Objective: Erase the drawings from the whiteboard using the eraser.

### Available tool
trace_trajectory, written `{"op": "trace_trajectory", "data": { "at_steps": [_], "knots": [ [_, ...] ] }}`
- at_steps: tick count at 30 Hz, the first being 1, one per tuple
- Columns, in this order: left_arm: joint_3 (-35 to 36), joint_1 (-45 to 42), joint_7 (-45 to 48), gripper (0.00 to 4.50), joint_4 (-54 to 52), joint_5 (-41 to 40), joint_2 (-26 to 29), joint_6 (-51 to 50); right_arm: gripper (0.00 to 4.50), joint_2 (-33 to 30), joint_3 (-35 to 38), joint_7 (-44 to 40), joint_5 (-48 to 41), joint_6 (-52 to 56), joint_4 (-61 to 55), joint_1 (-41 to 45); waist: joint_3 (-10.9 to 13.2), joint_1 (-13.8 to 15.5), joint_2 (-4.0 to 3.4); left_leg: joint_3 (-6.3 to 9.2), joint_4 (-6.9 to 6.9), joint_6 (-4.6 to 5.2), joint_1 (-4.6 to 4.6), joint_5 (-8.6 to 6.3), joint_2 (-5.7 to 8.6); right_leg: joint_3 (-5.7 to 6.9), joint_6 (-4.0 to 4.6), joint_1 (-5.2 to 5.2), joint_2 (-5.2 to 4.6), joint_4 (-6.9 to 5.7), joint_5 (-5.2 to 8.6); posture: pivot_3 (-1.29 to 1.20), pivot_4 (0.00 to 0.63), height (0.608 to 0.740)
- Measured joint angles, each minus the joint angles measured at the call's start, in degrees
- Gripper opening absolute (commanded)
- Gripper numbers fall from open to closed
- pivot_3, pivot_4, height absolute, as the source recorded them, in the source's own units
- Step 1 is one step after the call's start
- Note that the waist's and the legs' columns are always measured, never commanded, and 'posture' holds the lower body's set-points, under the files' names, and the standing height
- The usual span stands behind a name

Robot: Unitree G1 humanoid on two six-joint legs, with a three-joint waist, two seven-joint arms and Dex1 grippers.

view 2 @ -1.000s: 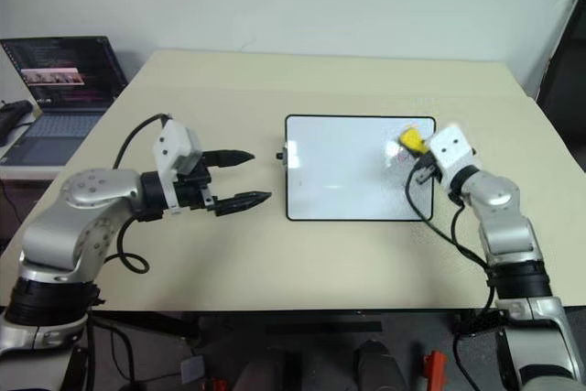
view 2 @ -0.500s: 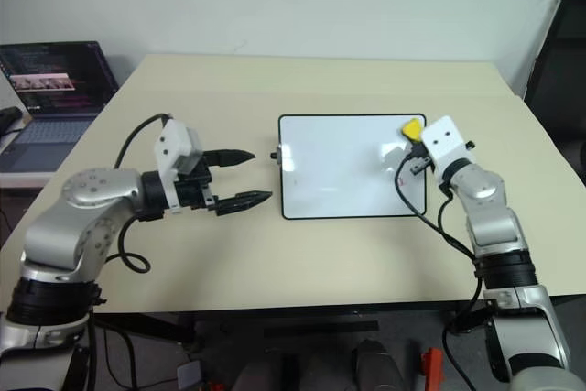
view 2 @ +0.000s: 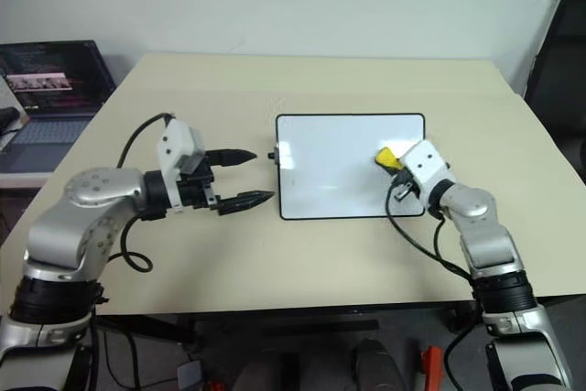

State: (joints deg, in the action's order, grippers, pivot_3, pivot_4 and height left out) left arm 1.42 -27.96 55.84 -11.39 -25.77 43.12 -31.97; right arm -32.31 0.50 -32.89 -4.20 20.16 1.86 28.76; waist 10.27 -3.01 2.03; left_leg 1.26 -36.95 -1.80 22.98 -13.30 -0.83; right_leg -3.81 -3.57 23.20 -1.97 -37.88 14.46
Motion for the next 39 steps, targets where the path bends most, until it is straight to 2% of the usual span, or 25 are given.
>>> {"op": "trace_trajectory", "data": {
  "at_steps": [4,7,11,15,18,34,39],
  "knots": [
    [0.0,-0.1,0.1,4.50,0.3,0.2,0.0,0.0,0.39,-8.2,10.5,-3.5,-5.8,2.0,-1.9,0.9,0.1,1.0,-0.08,0.03,0.06,0.01,0.05,-0.02,0.02,0.09,-0.02,0.01,-0.05,0.10,0.03,0.00,0.150,0.740],
    [0.0,-0.1,0.5,4.50,0.6,0.4,0.2,0.2,0.38,-17.8,17.3,-10.9,-9.7,4.3,-3.4,-5.9,0.0,1.7,-0.03,0.09,0.11,0.07,0.09,-0.11,0.01,0.23,0.00,-0.04,-0.06,0.21,0.15,0.00,0.150,0.740],
    [-0.7,-0.3,1.1,4.50,1.2,1.3,0.2,1.0,0.38,-25.4,18.4,-20.5,-10.6,5.7,-4.6,-19.1,0.0,1.3,-0.08,0.00,0.09,0.05,0.10,-0.19,0.04,0.10,-0.06,-0.02,-0.09,0.20,0.22,0.00,0.150,0.740],
    [-2.5,-0.3,1.2,4.50,2.9,3.4,0.2,2.4,0.38,-30.2,18.7,-24.6,-10.4,5.6,-5.6,-23.1,0.1,0.0,-0.20,-0.18,0.08,0.05,-0.05,-0.19,0.01,-0.12,-0.32,-0.02,-0.04,0.13,0.39,0.00,0.150,0.740],
    [-2.9,-0.3,1.4,4.50,3.0,3.6,0.2,2.6,0.36,-31.7,19.1,-24.6,-10.4,5.2,-6.2,-22.6,0.1,-0.3,-0.20,-0.16,0.03,0.05,-0.07,-0.19,0.00,-0.11,-0.35,-0.03,-0.02,0.06,0.39,0.00,0.150,0.740],
    [-3.2,-0.1,2.0,4.50,2.9,4.2,0.2,2.5,0.36,-31.5,17.4,-24.6,-10.6,4.7,-6.5,-18.5,0.1,0.3,-0.19,-0.14,0.00,0.04,-0.02,-0.19,0.03,-0.10,-0.36,-0.03,-0.07,0.07,0.37,0.00,0.150,0.740],
    [-3.2,-0.7,2.2,4.50,2.9,4.0,0.2,2.5,0.36,-29.1,17.2,-23.7,-11.0,4.6,-6.1,-16.3,0.1,0.3,-0.19,-0.15,0.00,0.04,-0.02,-0.19,0.03,-0.11,-0.33,-0.03,-0.07,0.07,0.36,0.00,0.150,0.740]
  ]
}}
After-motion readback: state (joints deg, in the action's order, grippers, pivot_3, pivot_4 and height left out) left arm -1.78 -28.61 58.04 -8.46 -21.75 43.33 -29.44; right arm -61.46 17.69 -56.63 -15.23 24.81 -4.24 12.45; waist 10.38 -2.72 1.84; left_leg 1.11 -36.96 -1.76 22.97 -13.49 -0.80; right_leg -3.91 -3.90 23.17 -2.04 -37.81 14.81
